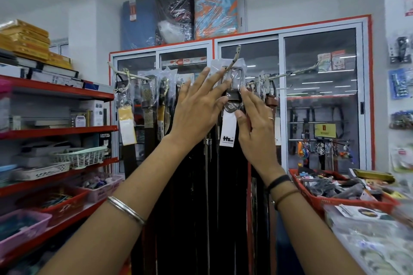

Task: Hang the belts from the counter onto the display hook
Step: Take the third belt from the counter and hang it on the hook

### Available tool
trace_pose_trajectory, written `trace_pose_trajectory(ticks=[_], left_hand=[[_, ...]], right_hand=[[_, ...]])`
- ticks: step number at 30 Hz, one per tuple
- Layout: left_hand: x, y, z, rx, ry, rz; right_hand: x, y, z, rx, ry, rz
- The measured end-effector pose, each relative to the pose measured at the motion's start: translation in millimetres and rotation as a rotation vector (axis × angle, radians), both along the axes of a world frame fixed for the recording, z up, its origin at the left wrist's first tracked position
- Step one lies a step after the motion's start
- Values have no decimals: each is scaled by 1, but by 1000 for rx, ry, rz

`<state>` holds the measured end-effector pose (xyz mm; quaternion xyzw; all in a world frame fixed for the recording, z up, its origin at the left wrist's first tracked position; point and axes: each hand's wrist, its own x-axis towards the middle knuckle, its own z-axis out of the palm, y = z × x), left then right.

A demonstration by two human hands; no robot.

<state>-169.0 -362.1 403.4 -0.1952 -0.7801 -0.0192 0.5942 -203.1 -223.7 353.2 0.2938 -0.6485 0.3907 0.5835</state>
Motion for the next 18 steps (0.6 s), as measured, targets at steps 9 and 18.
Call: trace_pose_trajectory(ticks=[9,18], left_hand=[[20,-15,-24,133,-1,-237],[44,-109,-81,424,190,-247]], right_hand=[[35,-7,-28,-68,22,-18],[74,-97,-92,94,26,190]])
